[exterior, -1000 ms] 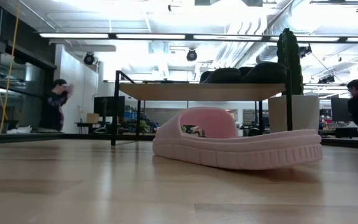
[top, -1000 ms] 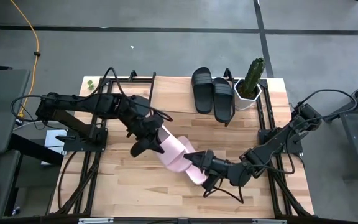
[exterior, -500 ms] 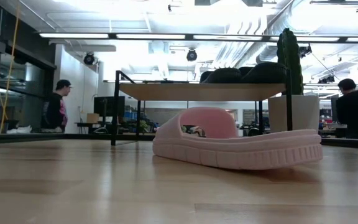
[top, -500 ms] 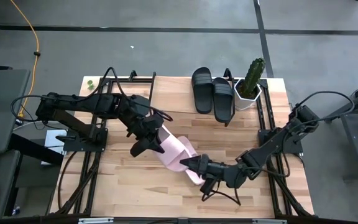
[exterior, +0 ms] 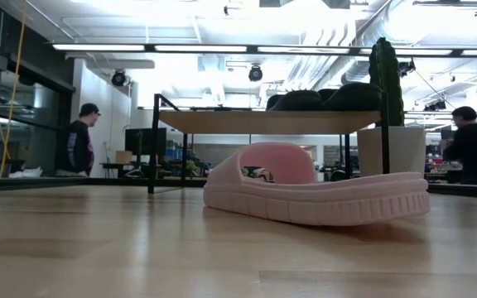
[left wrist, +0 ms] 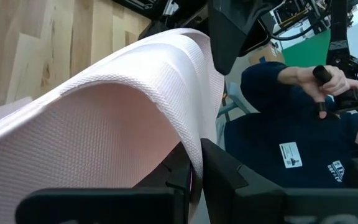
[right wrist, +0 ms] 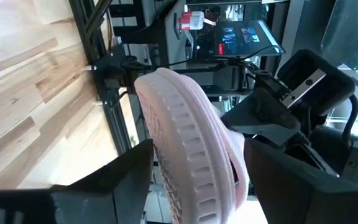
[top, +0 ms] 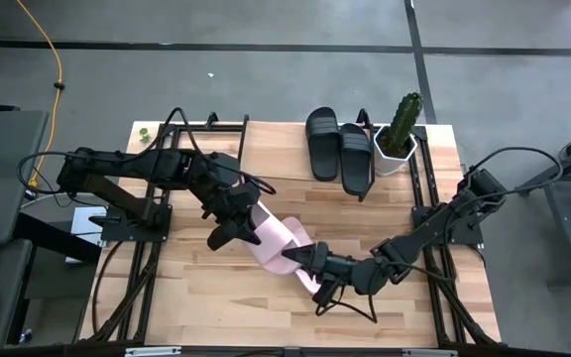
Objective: Pick and place slides into the shelf
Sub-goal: Put the left pink slide on the shelf
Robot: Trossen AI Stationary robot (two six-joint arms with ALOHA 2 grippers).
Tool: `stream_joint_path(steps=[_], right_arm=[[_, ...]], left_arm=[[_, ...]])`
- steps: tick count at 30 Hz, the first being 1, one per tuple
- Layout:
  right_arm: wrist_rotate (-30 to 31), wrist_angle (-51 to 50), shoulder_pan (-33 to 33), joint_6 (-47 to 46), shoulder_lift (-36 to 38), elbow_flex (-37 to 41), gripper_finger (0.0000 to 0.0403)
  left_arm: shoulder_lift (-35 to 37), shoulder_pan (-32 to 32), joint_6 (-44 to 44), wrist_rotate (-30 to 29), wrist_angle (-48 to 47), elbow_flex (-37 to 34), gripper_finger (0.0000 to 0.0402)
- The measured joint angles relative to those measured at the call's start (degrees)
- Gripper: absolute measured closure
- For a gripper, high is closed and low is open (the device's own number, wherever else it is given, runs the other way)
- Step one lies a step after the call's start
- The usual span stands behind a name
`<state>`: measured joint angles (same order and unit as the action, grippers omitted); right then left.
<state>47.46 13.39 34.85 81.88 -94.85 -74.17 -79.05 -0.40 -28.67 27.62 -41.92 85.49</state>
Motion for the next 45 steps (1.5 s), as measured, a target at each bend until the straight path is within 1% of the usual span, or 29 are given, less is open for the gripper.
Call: stream_joint_path(steps=[2, 5, 8, 14, 16, 17, 21, 25, 29, 32, 35, 41, 45], right_arm=[[0.0, 0.0, 0.0, -1.0, 0.0, 0.0, 0.0175], [0.1, 0.0, 0.0, -2.4, 0.0, 0.0, 0.0209], [0.3, -0.3, 0.0, -3.7, 0.0, 0.0, 0.0257], [0.0, -0.8, 0.0, -4.1, 0.0, 0.1, 0.0364], [0.1, -1.0, 0.0, -4.4, 0.0, 0.1, 0.0387], [0.1, -1.0, 0.0, -4.5, 0.0, 0.1, 0.0389], [0.1, -1.0, -0.1, -6.1, 0.0, 0.1, 0.0376], [0.7, -1.3, -0.1, -6.5, 0.0, 0.1, 0.0391], [1.4, -1.6, -0.1, -6.9, 0.0, 0.1, 0.0391], [2.0, -1.6, -0.1, -7.0, 0.0, 0.1, 0.0391], [2.7, -1.6, -0.1, -7.0, 0.0, 0.1, 0.0391], [6.2, -1.8, -0.1, -6.8, 0.0, 0.1, 0.0391], [8.4, -2.0, -0.1, -6.2, 0.0, 0.1, 0.0392]], left_arm=[[0.0, 0.0, 0.0, 0.0, 0.1, 0.0, 0.0381], [0.0, 0.0, 0.0, 0.0, 0.1, 0.0, 0.0381], [0.0, 0.0, 0.1, 0.0, 0.2, 0.0, 0.0381], [0.1, 0.0, 0.2, 0.0, 0.7, 0.0, 0.0381], [0.1, 0.0, 0.6, 0.0, 0.6, 0.0, 0.0381], [0.1, 0.0, 1.1, 0.0, 0.5, 0.0, 0.0381], [0.1, 0.0, 2.9, -0.2, 0.5, 0.0, 0.0379], [0.1, 0.0, 5.6, -0.3, 0.3, 0.0, 0.0379], [0.1, 0.0, 7.8, -1.5, 0.3, 0.0, 0.0365], [0.1, 0.0, 9.9, -2.8, 0.2, 0.0, 0.0341], [0.1, 0.1, 12.3, -3.5, 0.2, 0.0, 0.0308], [0.1, 0.1, 14.9, -9.9, 0.2, 0.0, 0.0233], [0.1, 0.1, 16.9, -14.8, 0.2, 0.0, 0.0192]])
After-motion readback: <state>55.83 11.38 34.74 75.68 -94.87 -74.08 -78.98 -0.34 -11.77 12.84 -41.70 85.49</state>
